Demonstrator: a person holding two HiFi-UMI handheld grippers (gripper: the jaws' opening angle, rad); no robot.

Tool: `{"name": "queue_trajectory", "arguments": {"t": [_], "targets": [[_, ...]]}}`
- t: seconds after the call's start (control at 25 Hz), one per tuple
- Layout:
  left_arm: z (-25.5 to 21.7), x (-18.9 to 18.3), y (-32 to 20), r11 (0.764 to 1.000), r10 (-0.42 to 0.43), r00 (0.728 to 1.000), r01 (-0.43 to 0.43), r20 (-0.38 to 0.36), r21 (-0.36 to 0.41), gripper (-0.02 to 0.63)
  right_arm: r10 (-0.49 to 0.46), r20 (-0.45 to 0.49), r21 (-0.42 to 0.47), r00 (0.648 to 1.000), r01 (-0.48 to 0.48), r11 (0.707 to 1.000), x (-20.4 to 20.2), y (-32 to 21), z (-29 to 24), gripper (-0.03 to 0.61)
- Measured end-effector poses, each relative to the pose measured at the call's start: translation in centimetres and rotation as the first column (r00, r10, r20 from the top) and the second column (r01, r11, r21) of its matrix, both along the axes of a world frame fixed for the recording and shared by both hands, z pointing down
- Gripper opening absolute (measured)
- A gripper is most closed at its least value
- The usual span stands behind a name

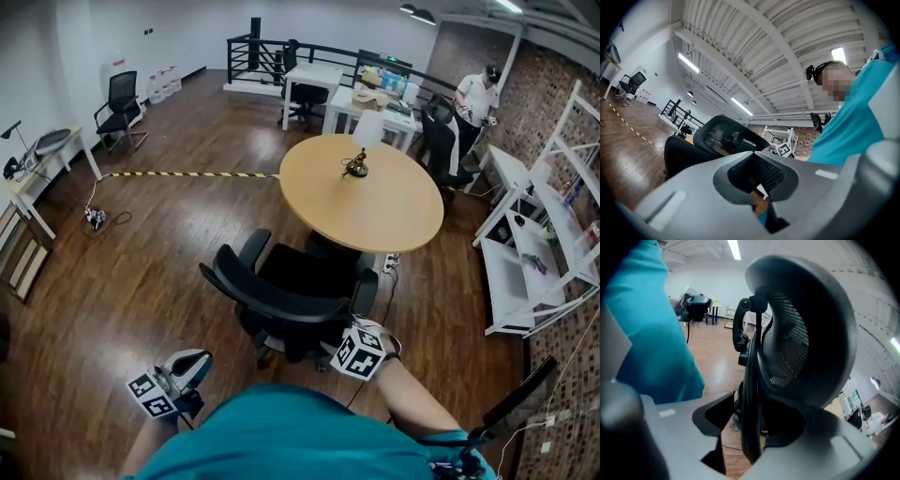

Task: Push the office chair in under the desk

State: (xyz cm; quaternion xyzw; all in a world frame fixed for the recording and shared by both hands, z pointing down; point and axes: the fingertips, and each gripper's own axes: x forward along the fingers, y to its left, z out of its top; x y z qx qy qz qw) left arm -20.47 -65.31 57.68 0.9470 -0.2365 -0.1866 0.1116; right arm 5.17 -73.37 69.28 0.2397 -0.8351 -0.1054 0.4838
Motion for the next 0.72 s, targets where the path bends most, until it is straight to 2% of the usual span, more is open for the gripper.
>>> {"name": "queue_trajectory", "arguments": {"t": [0.08,0.2,0.28,0.36,0.4,0.44,0.72], "targets": [[0.5,-0.5,0.1,1.000,-0.007,1.000,0.006,-0.004,-0.004,0.028,0.003,-0.036,-0.005,0.999,-0.003,1.000,0.2,-0.1,1.0,0.198],[1.1,-0.9,0.3,1.000,-0.011,1.000,0.011,-0.009,-0.012,0.028,0.008,-0.139,-0.029,0.990,-0.012,1.000,0.7,-0.3,4.7,0.220],[1.1,-0.9,0.6,1.000,-0.009,1.000,0.009,-0.014,-0.013,0.028,0.046,-0.189,-0.017,0.981,-0.050,0.999,1.6,-1.3,6.9,0.224],[1.1,-1.0,0.7,1.000,-0.010,1.000,0.010,-0.014,-0.014,0.028,0.082,-0.200,-0.031,0.976,-0.090,0.995,2.4,-2.8,9.2,0.278],[1.1,-1.0,0.7,1.000,-0.012,1.000,0.012,-0.014,-0.015,0.028,0.085,-0.184,-0.055,0.979,-0.096,0.994,2.4,-3.2,9.9,0.227],[1.2,-1.1,0.7,1.000,-0.013,1.000,0.013,-0.015,-0.016,0.028,0.081,-0.162,-0.076,0.983,-0.094,0.993,2.1,-3.2,10.1,0.137],[1.5,-1.6,0.5,1.000,-0.023,1.000,0.023,-0.013,-0.014,0.028,0.105,-0.116,-0.132,0.988,-0.120,0.984,1.6,-3.6,10.2,0.123]]}}
